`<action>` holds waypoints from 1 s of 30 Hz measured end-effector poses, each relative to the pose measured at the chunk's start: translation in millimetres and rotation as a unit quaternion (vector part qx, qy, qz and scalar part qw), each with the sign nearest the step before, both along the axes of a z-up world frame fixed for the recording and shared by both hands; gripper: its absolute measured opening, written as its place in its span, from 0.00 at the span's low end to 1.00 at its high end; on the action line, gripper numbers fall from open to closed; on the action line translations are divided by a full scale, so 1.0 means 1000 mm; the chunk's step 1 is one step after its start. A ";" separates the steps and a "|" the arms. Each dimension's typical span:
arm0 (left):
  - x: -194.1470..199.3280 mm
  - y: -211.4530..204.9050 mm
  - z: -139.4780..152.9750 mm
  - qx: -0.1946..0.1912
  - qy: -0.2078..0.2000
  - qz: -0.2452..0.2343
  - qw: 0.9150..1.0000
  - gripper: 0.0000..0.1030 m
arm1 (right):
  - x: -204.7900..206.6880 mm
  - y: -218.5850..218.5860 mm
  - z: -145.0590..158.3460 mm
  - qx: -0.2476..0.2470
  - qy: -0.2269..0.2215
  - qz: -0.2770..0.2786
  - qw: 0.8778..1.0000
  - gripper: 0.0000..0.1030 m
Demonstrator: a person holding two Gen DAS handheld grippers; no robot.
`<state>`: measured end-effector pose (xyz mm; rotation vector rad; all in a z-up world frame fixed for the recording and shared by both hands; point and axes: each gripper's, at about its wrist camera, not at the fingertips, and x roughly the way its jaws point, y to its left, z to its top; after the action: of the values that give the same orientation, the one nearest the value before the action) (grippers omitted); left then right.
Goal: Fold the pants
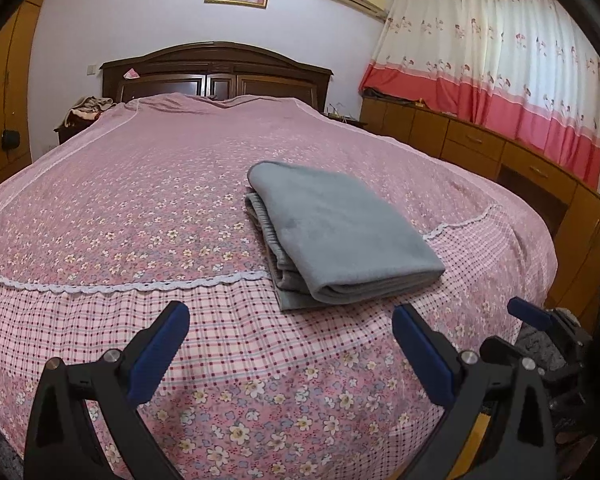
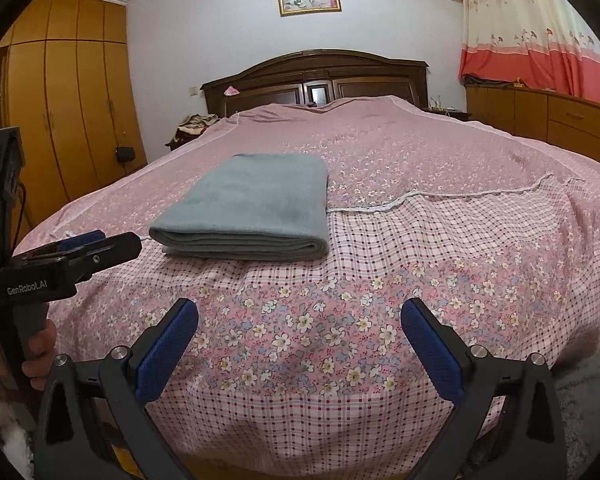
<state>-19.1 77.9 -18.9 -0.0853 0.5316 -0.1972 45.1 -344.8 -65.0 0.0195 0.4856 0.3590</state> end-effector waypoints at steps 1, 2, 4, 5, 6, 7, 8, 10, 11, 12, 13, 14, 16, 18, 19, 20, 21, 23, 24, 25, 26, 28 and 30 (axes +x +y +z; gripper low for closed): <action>0.000 0.000 0.000 0.000 0.001 -0.001 1.000 1.00 | 0.000 0.001 0.000 0.000 0.000 0.000 1.000 1.00; 0.000 -0.001 0.000 0.001 0.001 -0.001 1.000 1.00 | -0.001 0.001 0.000 -0.001 0.000 0.000 1.000 1.00; 0.000 0.000 0.000 -0.002 -0.001 0.000 1.000 1.00 | 0.000 0.002 0.000 -0.002 0.002 0.002 1.000 1.00; -0.001 0.000 0.000 -0.004 -0.001 -0.001 1.000 1.00 | 0.000 0.002 -0.001 -0.002 0.003 0.002 1.000 1.00; -0.001 0.000 0.000 -0.005 -0.001 -0.001 1.000 1.00 | 0.000 0.002 -0.001 -0.003 0.003 0.002 1.000 1.00; -0.001 0.000 0.000 -0.004 0.000 0.000 1.000 1.00 | 0.000 0.002 -0.001 -0.003 0.004 0.002 1.000 1.00; -0.001 0.000 0.000 -0.004 0.000 -0.001 1.000 1.00 | 0.000 0.003 -0.001 -0.004 0.004 0.002 1.000 1.00; -0.001 0.002 0.000 -0.004 0.001 -0.001 1.000 1.00 | 0.000 0.004 -0.002 -0.005 0.006 0.000 1.000 1.00; -0.002 0.001 0.000 -0.004 0.000 -0.001 1.000 1.00 | 0.000 0.004 -0.002 -0.007 0.006 -0.001 1.000 1.00; -0.002 0.002 0.001 -0.004 0.000 -0.002 1.000 1.00 | -0.001 0.005 -0.003 -0.008 0.007 0.000 1.000 1.00; -0.003 0.002 0.001 -0.004 -0.001 -0.002 1.000 1.00 | -0.001 0.006 -0.003 -0.009 0.007 0.001 1.000 1.00; -0.003 0.001 0.001 -0.004 -0.001 -0.002 1.000 1.00 | -0.001 0.006 -0.003 -0.010 0.007 0.002 1.000 1.00; -0.004 0.001 0.001 -0.005 0.000 -0.002 1.000 1.00 | -0.001 0.007 -0.004 -0.011 0.008 0.003 1.000 1.00; -0.003 0.002 0.001 -0.007 0.002 -0.004 1.000 1.00 | 0.000 0.007 -0.005 -0.011 0.010 0.003 1.000 1.00; -0.003 0.002 0.001 -0.008 0.002 -0.004 1.000 1.00 | 0.000 0.007 -0.005 -0.011 0.010 0.003 1.000 1.00; -0.004 0.002 0.001 -0.009 0.001 -0.004 1.000 1.00 | 0.000 0.007 -0.005 -0.010 0.010 0.002 1.000 1.00; -0.004 0.002 0.002 -0.009 0.001 -0.004 1.000 1.00 | 0.000 0.006 -0.005 -0.010 0.011 0.002 1.000 1.00; -0.004 0.003 0.002 -0.011 0.000 -0.005 1.000 1.00 | 0.000 0.006 -0.005 -0.009 0.012 0.001 1.000 1.00; -0.004 0.003 0.002 -0.010 0.000 -0.005 1.000 1.00 | 0.000 0.006 -0.005 -0.009 0.012 0.001 1.000 1.00; -0.004 0.003 0.002 -0.010 0.001 -0.005 1.000 1.00 | 0.000 0.006 -0.006 -0.008 0.013 0.001 1.000 1.00; -0.004 0.003 0.002 -0.010 0.002 -0.005 1.000 1.00 | 0.000 0.006 -0.006 -0.008 0.013 0.001 1.000 1.00; -0.004 0.003 0.002 -0.011 0.003 -0.006 1.000 1.00 | 0.001 0.006 -0.007 -0.009 0.014 0.002 1.000 1.00; -0.004 0.004 0.003 -0.011 0.002 -0.007 1.000 1.00 | 0.001 0.006 -0.007 -0.008 0.015 0.002 1.000 1.00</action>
<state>-23.3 81.4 -16.4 -0.1033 0.5349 -0.2157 45.7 -338.9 -72.1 0.0077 0.5188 0.3589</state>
